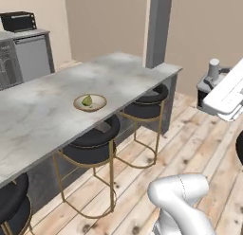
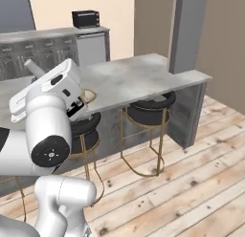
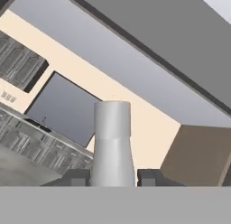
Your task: There is a bowl on the dining counter. Grab a lemon wedge from the fridge and place it in the bowl. Then get the liquor bottle and glass cup from the cabinet and place them next to the bowl.
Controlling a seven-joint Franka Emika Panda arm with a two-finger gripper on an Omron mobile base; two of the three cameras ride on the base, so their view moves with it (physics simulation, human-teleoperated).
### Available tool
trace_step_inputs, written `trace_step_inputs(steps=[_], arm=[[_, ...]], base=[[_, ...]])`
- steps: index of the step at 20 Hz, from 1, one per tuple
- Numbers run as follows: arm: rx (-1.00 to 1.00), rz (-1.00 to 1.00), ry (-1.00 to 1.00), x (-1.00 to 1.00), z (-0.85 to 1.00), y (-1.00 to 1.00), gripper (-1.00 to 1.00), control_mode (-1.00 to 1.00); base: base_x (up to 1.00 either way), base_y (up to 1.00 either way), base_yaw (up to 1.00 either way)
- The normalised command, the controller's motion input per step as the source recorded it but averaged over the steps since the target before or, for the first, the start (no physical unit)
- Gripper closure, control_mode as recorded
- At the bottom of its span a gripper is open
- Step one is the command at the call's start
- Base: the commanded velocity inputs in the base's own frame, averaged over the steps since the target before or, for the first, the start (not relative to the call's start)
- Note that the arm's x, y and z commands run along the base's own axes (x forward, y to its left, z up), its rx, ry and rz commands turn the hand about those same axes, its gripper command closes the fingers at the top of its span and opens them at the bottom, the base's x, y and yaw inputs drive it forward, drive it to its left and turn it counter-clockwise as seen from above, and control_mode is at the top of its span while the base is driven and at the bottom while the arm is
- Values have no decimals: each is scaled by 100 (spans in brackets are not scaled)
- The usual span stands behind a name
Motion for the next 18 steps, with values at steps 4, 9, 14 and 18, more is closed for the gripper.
trace_step_inputs(steps=[4,9,14,18], arm=[[0,0,0,0,0,0,100,100],[0,0,0,0,0,0,100,100],[0,0,0,0,0,0,100,100],[0,0,0,0,0,0,100,100]], base=[[94,-39,54],[91,-40,55],[88,-42,56],[80,-50,54]])
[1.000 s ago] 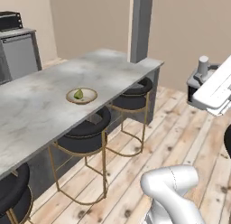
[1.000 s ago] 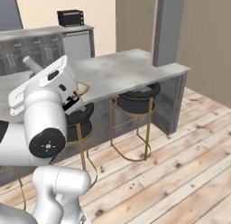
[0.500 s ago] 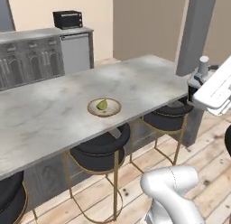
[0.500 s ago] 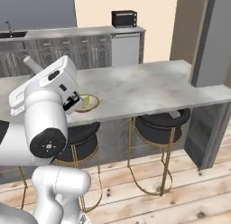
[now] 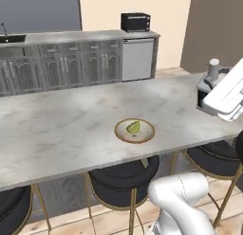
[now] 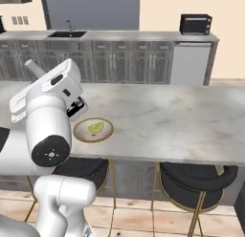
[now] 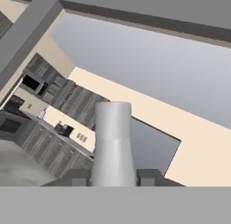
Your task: There is a bowl on the dining counter. Grab a lemon wedge from the fridge and place it in the bowl. Then get the liquor bottle and glass cup from the cabinet and place them next to the bowl.
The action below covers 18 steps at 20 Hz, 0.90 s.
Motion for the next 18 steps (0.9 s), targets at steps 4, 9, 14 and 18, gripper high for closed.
trace_step_inputs(steps=[4,9,14,18], arm=[[0,0,0,0,0,0,100,100],[0,0,0,0,0,0,100,100],[2,23,-1,19,-1,-47,100,-100],[2,34,2,37,-23,-71,100,-100]], base=[[52,-70,49],[41,-70,47],[15,-27,17],[0,0,0]])
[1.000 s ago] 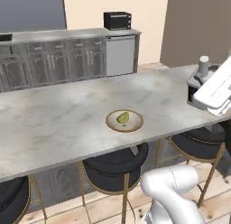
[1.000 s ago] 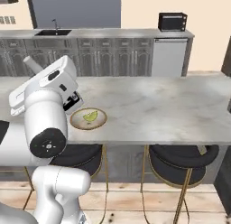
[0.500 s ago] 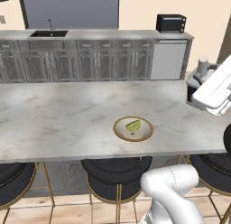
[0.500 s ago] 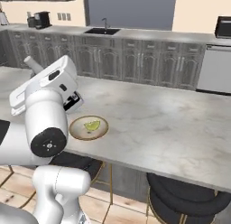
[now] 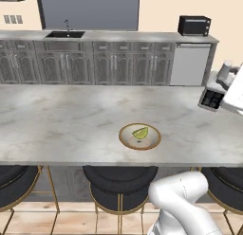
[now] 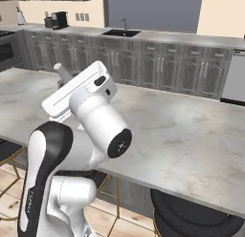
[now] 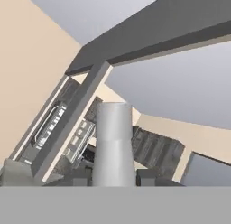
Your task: There is a bowl on the dining counter. Grab a lemon wedge from the fridge and place it in the bowl. Then get the liquor bottle and glass cup from the cabinet and place them next to the bowl.
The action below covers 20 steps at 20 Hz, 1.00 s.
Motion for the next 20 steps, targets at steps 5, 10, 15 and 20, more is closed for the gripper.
trace_step_inputs(steps=[5,10,15,20], arm=[[0,29,18,37,-51,-37,100,-100],[0,12,13,23,-45,-4,100,-100],[-2,3,1,9,-48,-5,100,-100],[-3,8,1,26,-60,-11,100,-100]], base=[[0,0,0],[0,0,0],[0,0,0],[0,0,0]])
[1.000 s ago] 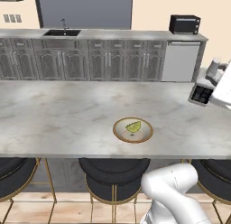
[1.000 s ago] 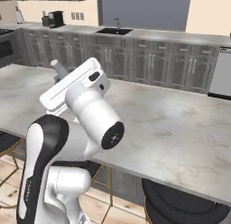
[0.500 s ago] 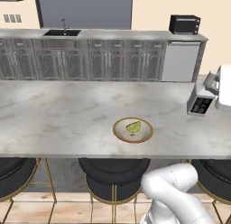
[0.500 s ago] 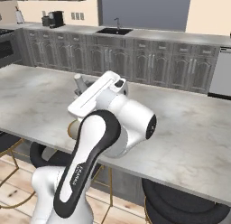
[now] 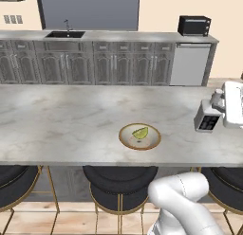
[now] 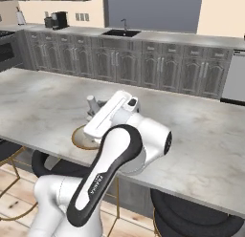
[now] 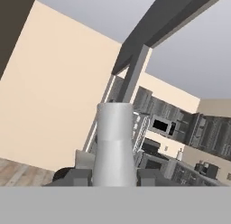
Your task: There is a bowl on the dining counter. Grab a lemon wedge from the fridge and place it in the bowl. Then get the liquor bottle and glass cup from the cabinet and place them next to the bowl.
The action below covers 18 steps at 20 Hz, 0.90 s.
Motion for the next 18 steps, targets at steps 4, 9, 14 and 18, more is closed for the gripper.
trace_step_inputs(steps=[4,9,14,18], arm=[[-1,13,0,40,-60,-18,100,-100],[0,11,3,58,-49,-23,100,-100],[-1,11,4,50,-51,-18,100,-100],[-8,8,1,34,-47,-3,100,-100]], base=[[0,0,0],[0,0,0],[0,0,0],[0,0,0]])
